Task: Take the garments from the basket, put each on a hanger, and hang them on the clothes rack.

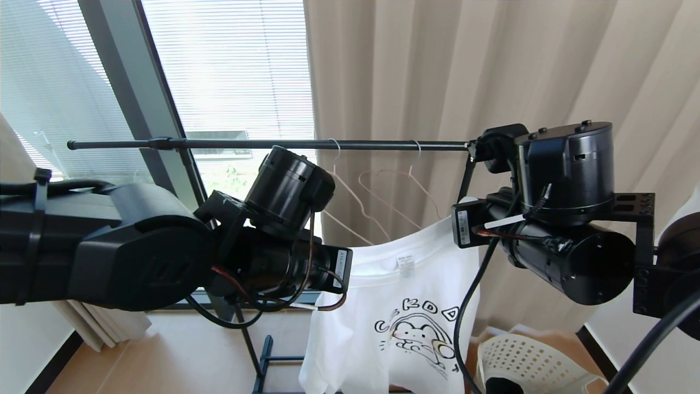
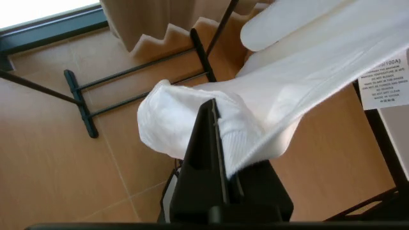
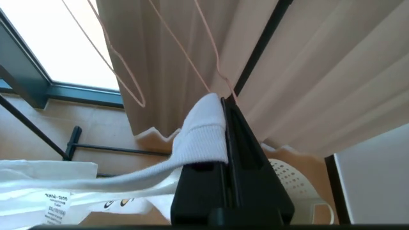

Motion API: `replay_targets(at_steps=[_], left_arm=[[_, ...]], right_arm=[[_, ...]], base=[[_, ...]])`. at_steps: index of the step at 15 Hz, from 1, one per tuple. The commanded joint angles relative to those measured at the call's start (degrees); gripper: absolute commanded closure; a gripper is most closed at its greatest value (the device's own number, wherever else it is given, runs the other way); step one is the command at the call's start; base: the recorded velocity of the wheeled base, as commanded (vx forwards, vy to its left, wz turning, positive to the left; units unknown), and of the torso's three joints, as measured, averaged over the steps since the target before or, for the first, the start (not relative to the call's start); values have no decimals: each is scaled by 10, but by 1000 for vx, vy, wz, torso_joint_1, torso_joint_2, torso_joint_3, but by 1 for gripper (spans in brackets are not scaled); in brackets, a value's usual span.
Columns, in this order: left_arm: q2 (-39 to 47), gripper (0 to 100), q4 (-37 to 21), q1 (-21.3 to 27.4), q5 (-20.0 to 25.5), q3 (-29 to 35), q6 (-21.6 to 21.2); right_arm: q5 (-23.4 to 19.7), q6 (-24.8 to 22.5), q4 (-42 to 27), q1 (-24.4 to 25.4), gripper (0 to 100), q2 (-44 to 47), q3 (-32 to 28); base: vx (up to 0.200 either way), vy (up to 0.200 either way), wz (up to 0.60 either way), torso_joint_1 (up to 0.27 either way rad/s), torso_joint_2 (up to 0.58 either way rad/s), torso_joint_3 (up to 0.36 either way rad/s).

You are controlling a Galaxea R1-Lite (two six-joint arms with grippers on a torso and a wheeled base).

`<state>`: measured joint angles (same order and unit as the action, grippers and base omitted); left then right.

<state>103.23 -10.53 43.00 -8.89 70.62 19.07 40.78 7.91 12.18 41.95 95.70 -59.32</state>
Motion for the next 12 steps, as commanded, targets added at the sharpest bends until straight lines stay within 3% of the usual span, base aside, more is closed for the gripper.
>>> replay_targets(at_steps=[1,9,10,12], left_arm=[[14,100,0,2,-1,12,0],[12,100,-2,31,-12,1,1],[10,0,-1,33,-15,-1,1],[-7,0,-1,36,-15,-13,1]], right_arm=[[0,-11,0,-1,100,-22,11],[0,-19,0,-20,100,-39,19],[0,-19,0,-20,100,-40,20],[0,-19,0,-20,100,-39,20]], base=[[0,0,0,0,0,0],[0,0,0,0,0,0],[0,0,0,0,0,0],[0,0,0,0,0,0]])
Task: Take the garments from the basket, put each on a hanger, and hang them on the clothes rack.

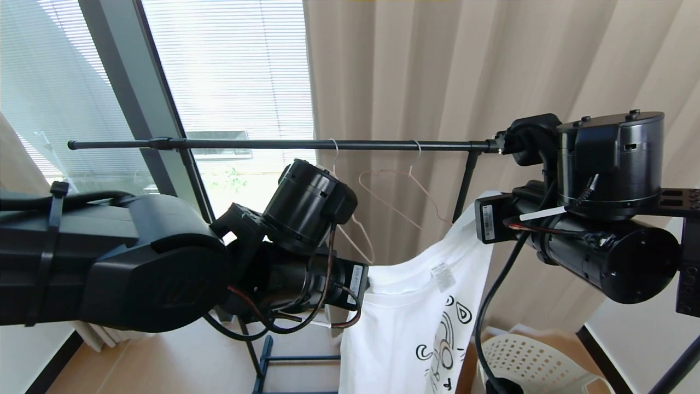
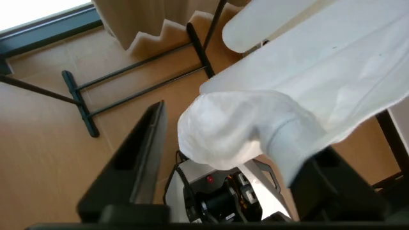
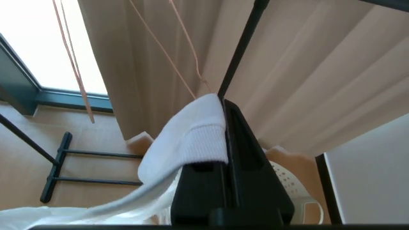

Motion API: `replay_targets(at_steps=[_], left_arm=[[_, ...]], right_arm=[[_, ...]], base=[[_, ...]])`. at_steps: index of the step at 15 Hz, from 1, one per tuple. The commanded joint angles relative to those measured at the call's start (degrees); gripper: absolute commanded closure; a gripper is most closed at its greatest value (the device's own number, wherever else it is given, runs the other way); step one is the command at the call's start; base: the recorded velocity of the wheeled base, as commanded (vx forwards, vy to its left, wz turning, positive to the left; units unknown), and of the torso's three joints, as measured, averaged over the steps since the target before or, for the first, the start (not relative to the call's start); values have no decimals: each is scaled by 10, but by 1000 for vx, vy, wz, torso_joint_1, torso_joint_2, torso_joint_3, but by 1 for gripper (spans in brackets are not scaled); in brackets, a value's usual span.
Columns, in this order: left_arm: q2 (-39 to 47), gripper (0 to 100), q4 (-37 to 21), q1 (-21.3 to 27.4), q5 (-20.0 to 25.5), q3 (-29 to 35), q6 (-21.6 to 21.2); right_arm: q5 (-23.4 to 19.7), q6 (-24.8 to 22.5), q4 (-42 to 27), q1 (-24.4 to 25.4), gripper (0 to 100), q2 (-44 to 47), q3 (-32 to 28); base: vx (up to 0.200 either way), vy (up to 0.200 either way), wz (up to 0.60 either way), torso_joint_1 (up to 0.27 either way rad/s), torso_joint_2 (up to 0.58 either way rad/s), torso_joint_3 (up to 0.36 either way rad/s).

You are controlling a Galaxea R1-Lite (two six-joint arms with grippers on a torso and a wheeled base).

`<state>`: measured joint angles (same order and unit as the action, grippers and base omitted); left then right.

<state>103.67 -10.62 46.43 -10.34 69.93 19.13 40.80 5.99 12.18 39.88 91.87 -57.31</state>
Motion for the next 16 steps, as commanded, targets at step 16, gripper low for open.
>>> replay_targets(at_steps=[16], left_arm=[[198,0,-5,-123,-5,256,-35]], right_arm=[[0,0,1,1,100,3,0]], base=[[0,0,0,0,0,0]])
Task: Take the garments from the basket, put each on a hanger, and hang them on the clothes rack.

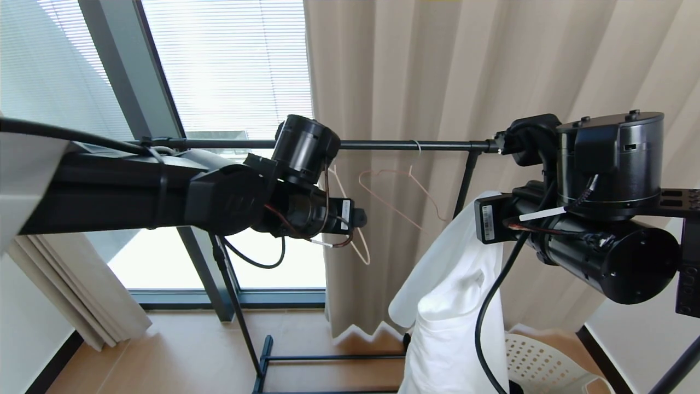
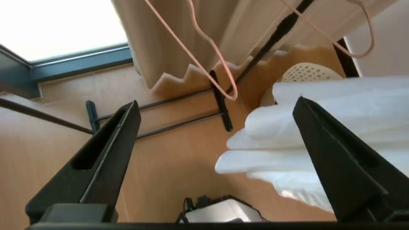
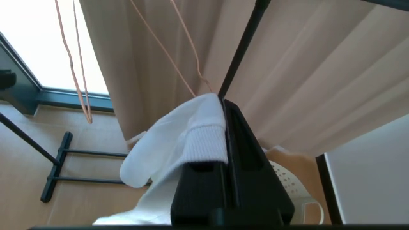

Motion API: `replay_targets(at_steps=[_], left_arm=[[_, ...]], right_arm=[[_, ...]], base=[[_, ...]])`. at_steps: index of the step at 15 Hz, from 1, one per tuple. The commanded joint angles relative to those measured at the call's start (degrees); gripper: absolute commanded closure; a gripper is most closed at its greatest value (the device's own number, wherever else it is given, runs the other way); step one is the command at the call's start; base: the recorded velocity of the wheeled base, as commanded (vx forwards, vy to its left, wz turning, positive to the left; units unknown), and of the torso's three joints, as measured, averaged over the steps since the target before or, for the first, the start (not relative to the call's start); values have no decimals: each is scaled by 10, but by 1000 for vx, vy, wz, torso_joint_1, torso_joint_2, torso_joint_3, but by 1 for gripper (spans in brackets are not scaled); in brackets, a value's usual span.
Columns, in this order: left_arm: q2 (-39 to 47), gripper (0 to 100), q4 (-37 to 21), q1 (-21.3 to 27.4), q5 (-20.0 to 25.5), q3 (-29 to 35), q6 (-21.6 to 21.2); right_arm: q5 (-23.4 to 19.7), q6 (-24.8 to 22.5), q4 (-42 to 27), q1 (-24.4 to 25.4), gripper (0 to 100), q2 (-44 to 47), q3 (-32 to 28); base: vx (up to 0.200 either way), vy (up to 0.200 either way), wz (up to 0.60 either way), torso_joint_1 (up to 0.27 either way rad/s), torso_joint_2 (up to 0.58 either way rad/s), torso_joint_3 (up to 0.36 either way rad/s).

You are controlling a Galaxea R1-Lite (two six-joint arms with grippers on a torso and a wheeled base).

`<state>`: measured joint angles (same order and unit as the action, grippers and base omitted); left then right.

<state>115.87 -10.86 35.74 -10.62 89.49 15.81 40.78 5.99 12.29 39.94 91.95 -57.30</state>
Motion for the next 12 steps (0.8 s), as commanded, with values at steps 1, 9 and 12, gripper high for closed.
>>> replay_targets(at_steps=[1,9,12], left_arm=[[94,0,-2,-19,-3,81,-2],[226,0,-1,-27,-19,249,-1],[250,0,0,-34,-28,251,-2]], right_arm=[[0,0,1,1,100,3,1],[8,1,2,3,100,7,1],[8,1,2,3,100,9,1]], base=[[0,0,0,0,0,0],[0,0,0,0,0,0],[0,0,0,0,0,0]])
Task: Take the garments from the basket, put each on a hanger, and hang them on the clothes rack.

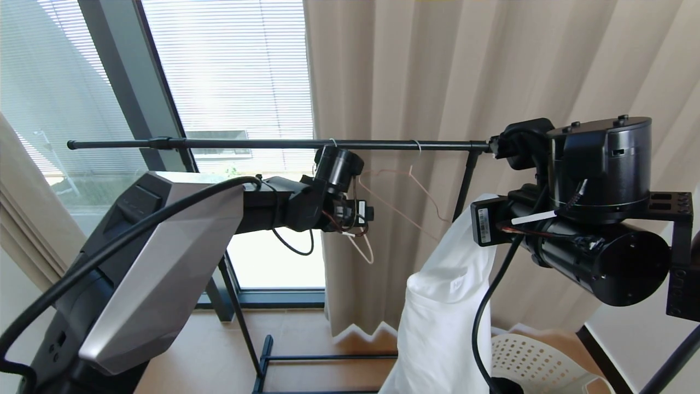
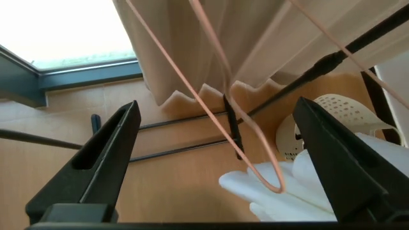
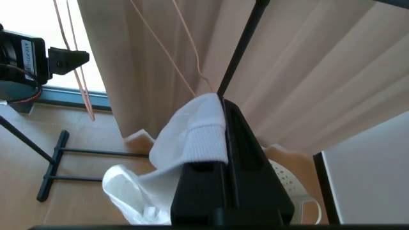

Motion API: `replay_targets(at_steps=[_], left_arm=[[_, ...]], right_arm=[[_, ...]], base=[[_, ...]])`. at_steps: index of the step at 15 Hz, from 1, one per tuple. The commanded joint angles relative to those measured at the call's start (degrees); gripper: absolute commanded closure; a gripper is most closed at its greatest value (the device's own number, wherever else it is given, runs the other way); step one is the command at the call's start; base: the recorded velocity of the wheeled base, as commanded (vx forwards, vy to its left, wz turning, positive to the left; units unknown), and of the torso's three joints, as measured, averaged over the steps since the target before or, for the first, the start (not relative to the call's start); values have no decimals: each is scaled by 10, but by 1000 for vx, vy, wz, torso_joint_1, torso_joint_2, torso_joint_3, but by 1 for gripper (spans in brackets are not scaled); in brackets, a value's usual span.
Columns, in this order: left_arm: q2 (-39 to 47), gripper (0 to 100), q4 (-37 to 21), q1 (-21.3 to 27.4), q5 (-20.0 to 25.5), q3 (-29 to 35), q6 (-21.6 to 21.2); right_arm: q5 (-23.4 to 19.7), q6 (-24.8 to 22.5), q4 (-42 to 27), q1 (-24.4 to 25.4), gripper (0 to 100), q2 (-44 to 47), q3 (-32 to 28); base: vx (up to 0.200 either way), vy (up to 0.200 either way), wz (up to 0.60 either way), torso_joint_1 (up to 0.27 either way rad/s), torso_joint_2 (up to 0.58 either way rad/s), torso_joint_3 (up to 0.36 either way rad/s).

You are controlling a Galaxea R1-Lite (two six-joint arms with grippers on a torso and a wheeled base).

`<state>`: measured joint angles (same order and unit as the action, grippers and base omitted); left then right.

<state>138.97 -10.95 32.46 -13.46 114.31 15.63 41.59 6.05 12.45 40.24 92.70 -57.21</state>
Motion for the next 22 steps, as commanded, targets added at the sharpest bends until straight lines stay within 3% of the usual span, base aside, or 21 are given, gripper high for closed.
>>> replay_targets(at_steps=[1,7,9,14,22], left_arm=[[22,0,0,-6,-2,3,0],[23,0,-4,-20,-39,0,-1],[20,0,-30,-28,-61,1,0],[24,0,-30,-33,-63,3,-2],[57,0,21,-34,-62,3,-52]], right_arm=[[0,0,2,0,100,6,0],[1,0,3,3,100,6,3],[0,0,3,3,100,6,3],[1,0,3,3,100,6,3],[0,0,3,3,100,8,3]], base=[[0,0,0,0,0,0],[0,0,0,0,0,0],[0,0,0,0,0,0],[0,0,0,0,0,0],[0,0,0,0,0,0]])
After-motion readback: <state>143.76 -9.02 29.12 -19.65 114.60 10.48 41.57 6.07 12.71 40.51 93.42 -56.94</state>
